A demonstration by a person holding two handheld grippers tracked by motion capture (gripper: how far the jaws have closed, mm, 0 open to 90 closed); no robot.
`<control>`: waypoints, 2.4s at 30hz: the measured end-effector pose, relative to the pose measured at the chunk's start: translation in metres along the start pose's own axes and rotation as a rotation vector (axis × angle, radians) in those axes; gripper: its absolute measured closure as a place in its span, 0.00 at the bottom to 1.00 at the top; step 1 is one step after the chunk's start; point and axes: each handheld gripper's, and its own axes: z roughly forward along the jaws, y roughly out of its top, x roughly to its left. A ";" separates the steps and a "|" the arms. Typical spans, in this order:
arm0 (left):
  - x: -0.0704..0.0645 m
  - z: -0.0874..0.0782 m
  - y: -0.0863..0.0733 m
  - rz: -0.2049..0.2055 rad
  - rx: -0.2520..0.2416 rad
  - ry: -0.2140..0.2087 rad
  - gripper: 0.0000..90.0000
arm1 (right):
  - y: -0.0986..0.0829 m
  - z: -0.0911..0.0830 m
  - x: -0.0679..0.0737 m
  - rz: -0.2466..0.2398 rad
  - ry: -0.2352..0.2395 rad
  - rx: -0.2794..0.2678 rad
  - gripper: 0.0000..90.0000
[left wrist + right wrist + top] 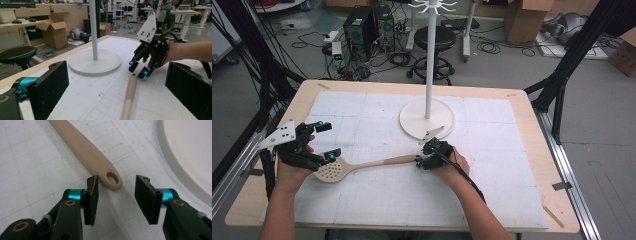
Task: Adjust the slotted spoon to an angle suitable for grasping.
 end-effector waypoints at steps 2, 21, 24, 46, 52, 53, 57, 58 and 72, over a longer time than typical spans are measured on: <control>0.000 -0.001 0.000 -0.004 0.000 0.002 0.06 | 0.000 0.001 -0.001 0.002 0.003 -0.004 0.60; -0.001 0.000 0.001 0.000 -0.001 -0.004 0.06 | -0.022 -0.082 -0.007 0.033 -0.007 -0.248 0.48; -0.001 0.001 0.002 0.002 0.000 -0.007 0.06 | -0.035 -0.100 -0.010 0.058 -0.023 -0.317 0.45; 0.004 0.007 -0.003 -0.017 0.020 -0.012 0.06 | -0.081 -0.152 -0.020 0.122 -0.122 -0.604 0.33; 0.002 0.007 -0.002 -0.012 0.019 -0.016 0.06 | -0.085 -0.154 -0.023 0.150 -0.140 -0.616 0.25; 0.002 0.007 -0.002 -0.011 0.025 -0.013 0.06 | -0.086 -0.154 -0.024 0.153 -0.137 -0.616 0.24; 0.000 0.008 -0.001 -0.008 0.020 -0.017 0.06 | -0.087 -0.156 -0.024 0.155 -0.150 -0.625 0.23; 0.000 0.008 0.000 -0.009 0.019 -0.018 0.06 | -0.088 -0.157 -0.024 0.155 -0.155 -0.630 0.22; 0.000 0.011 0.000 -0.009 0.027 -0.032 0.06 | -0.091 -0.157 -0.028 0.180 -0.143 -0.647 0.17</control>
